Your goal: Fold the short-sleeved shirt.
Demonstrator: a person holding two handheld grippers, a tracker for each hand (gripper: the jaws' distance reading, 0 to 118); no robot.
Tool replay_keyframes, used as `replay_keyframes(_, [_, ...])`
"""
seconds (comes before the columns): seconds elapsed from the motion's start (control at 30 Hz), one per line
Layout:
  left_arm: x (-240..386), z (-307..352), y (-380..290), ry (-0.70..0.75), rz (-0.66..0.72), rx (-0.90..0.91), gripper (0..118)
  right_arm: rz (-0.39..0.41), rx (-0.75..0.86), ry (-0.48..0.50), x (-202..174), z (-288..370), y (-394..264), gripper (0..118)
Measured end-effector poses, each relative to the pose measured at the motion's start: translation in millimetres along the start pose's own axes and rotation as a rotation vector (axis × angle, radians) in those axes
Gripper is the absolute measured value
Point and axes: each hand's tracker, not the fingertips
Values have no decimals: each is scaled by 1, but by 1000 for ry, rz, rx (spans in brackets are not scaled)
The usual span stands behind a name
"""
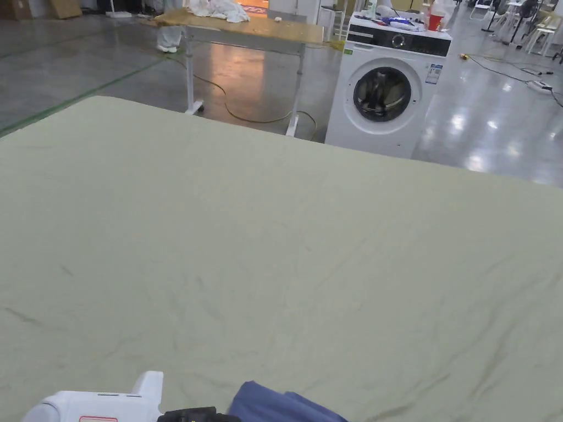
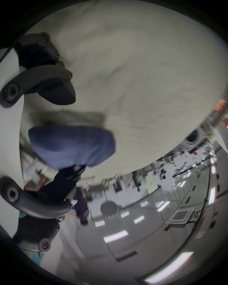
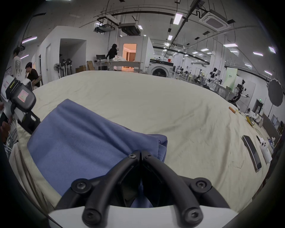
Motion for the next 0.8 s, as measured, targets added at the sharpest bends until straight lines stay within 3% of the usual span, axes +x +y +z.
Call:
replay_keyframes(0.07, [-7,-17,-1,-52,35,-21,100,15,0,1,0,-1,0,0])
replay_keyframes(0.2, [-5,-45,15,-96,-19,-50,97,12,0,-2,-1,0,0,0])
replay_keyframes(0.27, [0,-57,21,-82,-45,-81,81,10,-3,-2,0,0,0,0])
replay_keyframes(0.37, [8,-58,25,51,-131,-144,42,-1,-10,8,3,-1,1,0])
replay_keyframes(0.47, [5,-52,23,1,-80,-134,23,-6,-10,14,3,1,2,0])
replay_keyframes(0.63, [27,-39,21,10,-138,-106,19,-3,-10,23,1,5,13,0])
replay_keyframes(0.73, [35,-24,26,-2,-113,-91,19,-59,28,63,8,10,27,0])
replay_keyframes(0.8, [42,1,34,45,-143,-60,19,-69,86,29,15,13,44,0])
